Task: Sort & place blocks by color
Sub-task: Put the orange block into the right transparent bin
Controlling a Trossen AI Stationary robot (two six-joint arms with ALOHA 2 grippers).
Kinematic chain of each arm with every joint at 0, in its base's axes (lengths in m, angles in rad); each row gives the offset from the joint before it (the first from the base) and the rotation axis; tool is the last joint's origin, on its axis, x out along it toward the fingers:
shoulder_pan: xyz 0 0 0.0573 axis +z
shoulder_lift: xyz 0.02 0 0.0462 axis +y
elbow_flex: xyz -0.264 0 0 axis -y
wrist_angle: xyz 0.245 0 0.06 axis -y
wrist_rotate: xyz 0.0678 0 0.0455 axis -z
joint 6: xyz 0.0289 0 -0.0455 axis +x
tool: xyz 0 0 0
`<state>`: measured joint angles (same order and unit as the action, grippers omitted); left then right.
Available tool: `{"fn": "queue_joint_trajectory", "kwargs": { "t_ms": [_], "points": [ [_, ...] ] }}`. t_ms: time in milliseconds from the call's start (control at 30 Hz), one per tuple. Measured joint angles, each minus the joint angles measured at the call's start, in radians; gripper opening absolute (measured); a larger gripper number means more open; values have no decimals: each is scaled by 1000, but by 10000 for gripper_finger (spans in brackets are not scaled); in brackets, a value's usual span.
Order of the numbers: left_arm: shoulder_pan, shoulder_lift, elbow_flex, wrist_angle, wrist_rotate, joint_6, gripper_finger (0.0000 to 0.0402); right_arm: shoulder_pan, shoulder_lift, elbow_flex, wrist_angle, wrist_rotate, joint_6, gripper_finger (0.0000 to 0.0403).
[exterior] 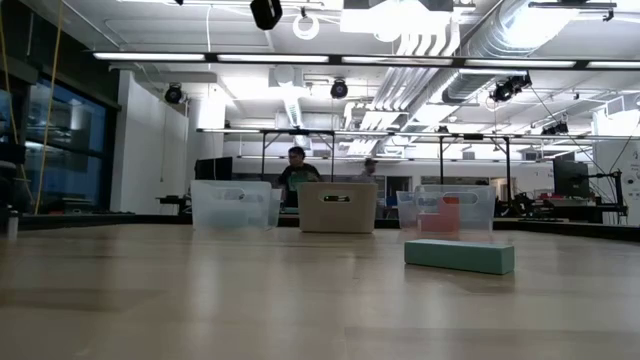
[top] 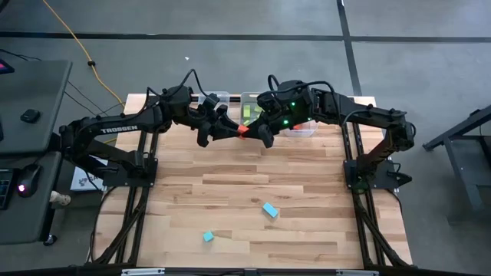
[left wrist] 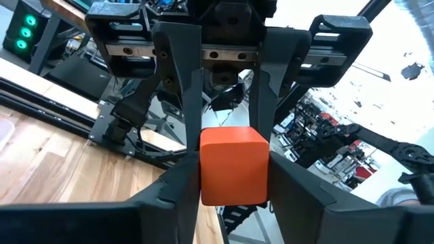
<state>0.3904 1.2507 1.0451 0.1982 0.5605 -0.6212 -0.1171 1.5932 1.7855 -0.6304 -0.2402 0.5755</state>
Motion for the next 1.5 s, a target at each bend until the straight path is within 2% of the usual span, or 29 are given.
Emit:
{"fn": "queue_joint_trajectory", "kwargs": {
  "t_ms": [467, 733, 1000, 1233, 1500],
  "points": [
    [18, 0, 0, -27, -4, 31, 221, 0, 3, 0, -29, 40, 12, 112],
    [82, 0, 0, -49, -7, 32, 226, 0, 4, 0, -142, 88, 27, 112],
    [116, 0, 0, -67, -6, 42, 223, -15, 3, -1, -388, 263, -7, 112],
    [115, 0, 0, -67, -7, 43, 223, -72, 2, -1, -692, 545, -8, 112],
    [115, 0, 0, -67, -7, 50, 223, -183, 2, -1, -784, 670, -60, 112]
  ]
}}
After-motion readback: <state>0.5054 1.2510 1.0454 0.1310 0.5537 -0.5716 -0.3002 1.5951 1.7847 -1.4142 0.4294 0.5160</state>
